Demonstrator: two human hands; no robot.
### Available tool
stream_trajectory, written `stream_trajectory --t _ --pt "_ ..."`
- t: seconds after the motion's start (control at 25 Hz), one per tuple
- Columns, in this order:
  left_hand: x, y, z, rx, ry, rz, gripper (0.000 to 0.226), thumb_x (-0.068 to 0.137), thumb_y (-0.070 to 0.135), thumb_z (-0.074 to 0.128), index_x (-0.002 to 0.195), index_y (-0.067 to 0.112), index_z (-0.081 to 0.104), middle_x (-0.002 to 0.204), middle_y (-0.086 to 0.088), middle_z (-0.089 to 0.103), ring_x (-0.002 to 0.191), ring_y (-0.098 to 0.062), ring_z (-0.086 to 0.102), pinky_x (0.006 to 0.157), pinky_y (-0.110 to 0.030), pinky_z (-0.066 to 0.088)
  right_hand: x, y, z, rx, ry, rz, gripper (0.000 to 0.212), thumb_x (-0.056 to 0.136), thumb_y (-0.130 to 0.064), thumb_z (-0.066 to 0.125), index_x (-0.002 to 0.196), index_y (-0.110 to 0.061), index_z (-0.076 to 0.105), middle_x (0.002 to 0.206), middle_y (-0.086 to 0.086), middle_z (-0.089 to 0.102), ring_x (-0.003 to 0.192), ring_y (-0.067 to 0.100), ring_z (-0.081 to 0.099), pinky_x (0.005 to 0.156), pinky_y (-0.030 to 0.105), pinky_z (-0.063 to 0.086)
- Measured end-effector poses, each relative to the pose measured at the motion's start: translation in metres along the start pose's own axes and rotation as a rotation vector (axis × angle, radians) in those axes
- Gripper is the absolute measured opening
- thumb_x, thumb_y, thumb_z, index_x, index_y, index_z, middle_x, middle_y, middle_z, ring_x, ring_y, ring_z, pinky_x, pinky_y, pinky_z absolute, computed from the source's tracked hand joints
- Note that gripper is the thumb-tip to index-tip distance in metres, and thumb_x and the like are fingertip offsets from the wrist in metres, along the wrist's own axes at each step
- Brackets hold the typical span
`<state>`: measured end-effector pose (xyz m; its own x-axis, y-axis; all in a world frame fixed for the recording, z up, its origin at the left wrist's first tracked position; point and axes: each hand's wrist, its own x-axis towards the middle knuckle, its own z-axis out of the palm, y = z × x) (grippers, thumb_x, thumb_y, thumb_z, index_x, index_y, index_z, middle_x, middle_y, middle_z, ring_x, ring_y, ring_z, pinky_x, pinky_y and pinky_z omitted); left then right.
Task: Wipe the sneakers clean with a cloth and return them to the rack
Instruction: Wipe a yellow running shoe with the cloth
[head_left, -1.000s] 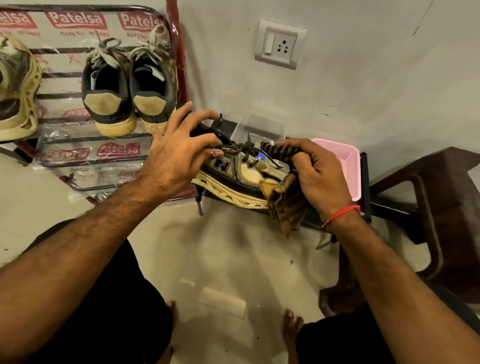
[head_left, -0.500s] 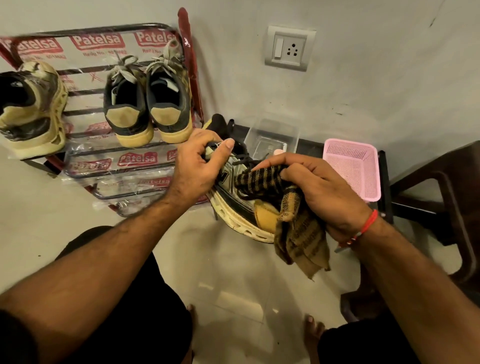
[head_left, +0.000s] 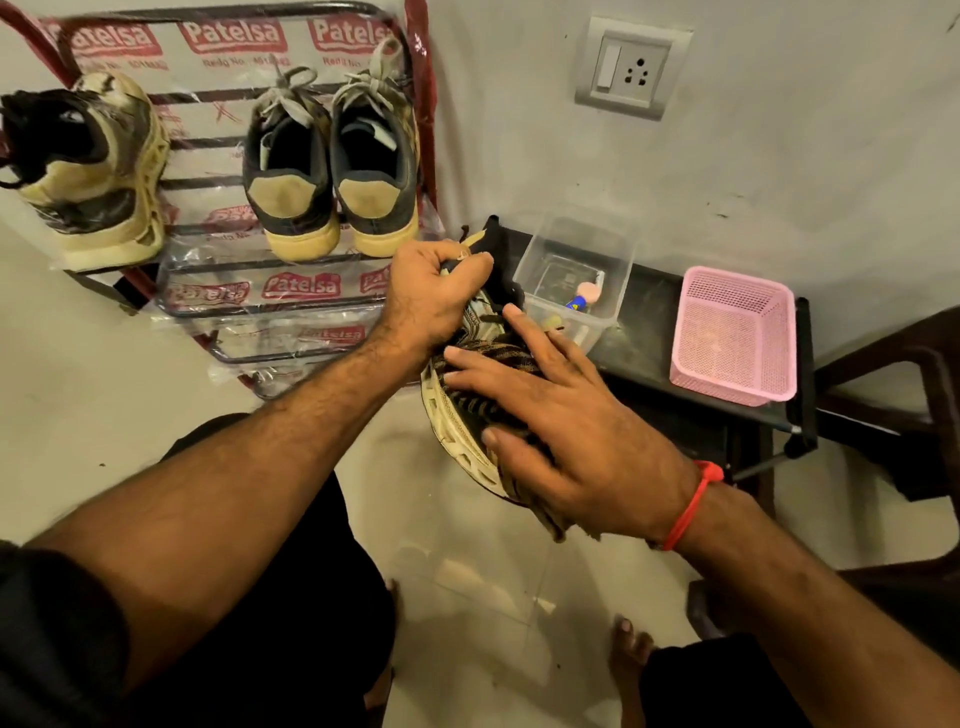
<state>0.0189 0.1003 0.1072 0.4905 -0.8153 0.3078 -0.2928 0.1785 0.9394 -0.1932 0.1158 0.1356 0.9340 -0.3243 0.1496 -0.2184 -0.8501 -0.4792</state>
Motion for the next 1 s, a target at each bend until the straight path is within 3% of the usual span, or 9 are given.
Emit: stream_trajectory --t 0.16,0.28,0.4,0.52,0.64,0.76,0.88,1.0 --pt "0.003 0.003 -0.007 -0.076 -0.030 -0.021 0.035 0.083 0.014 0.064 0.050 0.024 0.059 0.053 0.001 0.048 0.054 -0.016 0.042 0.060 -0.031 0.038 -0.001 0.015 -0.007 0.112 0.001 -0.059 0.054 0.094 -0.017 0.037 0.147 -0.019 0.047 0.163 -0.008 0.030 0.156 0.022 -0.002 0.123 0.058 0.015" --pt "0.006 0.000 -0.009 -0.126 -0.007 -0.026 0.032 0.082 0.015 0.065 0.054 0.002 0.061 0.055 -0.011 0.051 0.055 -0.025 0.043 0.060 -0.038 0.041 -0.001 0.023 -0.008 0.253 0.149 0.032 0.050 0.096 -0.011 0.036 0.142 -0.017 0.053 0.162 -0.003 0.033 0.156 0.022 0.005 0.123 0.055 0.020" --pt "0.009 -0.004 -0.011 -0.161 0.013 -0.050 0.048 0.080 0.024 0.067 0.059 -0.018 0.054 0.054 -0.029 0.047 0.055 -0.029 0.040 0.067 -0.038 0.042 0.000 0.010 -0.003 0.268 0.101 -0.062 0.046 0.096 -0.009 0.037 0.138 -0.009 0.056 0.158 0.004 0.038 0.155 0.026 0.011 0.122 0.057 0.019" --pt "0.008 -0.005 -0.015 -0.184 -0.048 -0.146 0.038 0.082 0.020 0.068 0.048 0.004 0.060 0.050 -0.014 0.048 0.049 -0.023 0.040 0.074 -0.038 0.043 0.000 -0.009 0.001 0.228 -0.024 -0.382 0.042 0.103 -0.017 0.035 0.129 0.002 0.062 0.147 0.013 0.052 0.150 0.032 0.027 0.121 0.059 0.020" --pt "0.005 -0.005 -0.012 -0.255 -0.106 -0.203 0.042 0.085 0.011 0.065 0.044 0.018 0.061 0.048 -0.005 0.049 0.048 -0.017 0.039 0.080 -0.041 0.045 0.003 0.012 -0.010 0.207 0.020 -0.357 0.039 0.101 -0.012 0.038 0.125 0.004 0.063 0.141 0.015 0.057 0.146 0.033 0.037 0.118 0.060 0.026" --pt "0.008 -0.004 -0.005 -0.250 -0.076 -0.219 0.039 0.085 0.009 0.067 0.046 0.015 0.062 0.047 -0.003 0.050 0.046 -0.016 0.039 0.069 -0.037 0.041 0.001 0.014 -0.012 0.252 0.095 -0.243 0.038 0.094 -0.001 0.040 0.125 0.007 0.061 0.141 0.018 0.056 0.145 0.034 0.038 0.118 0.061 0.028" --pt "0.007 -0.005 -0.004 -0.176 -0.108 -0.196 0.041 0.088 0.006 0.066 0.048 0.011 0.060 0.046 -0.003 0.048 0.046 -0.016 0.039 0.064 -0.035 0.039 -0.003 -0.018 0.009 0.286 -0.025 -0.459 0.045 0.102 -0.018 0.034 0.125 0.009 0.062 0.138 0.019 0.058 0.144 0.032 0.041 0.120 0.056 0.026" --pt "0.002 -0.005 -0.001 -0.175 -0.207 -0.162 0.045 0.089 0.003 0.064 0.046 0.015 0.060 0.047 -0.005 0.047 0.046 -0.017 0.036 0.058 -0.044 0.036 0.002 0.004 0.001 0.226 0.004 -0.383 0.049 0.106 -0.026 0.031 0.127 0.007 0.061 0.139 0.017 0.058 0.143 0.031 0.042 0.119 0.058 0.028"
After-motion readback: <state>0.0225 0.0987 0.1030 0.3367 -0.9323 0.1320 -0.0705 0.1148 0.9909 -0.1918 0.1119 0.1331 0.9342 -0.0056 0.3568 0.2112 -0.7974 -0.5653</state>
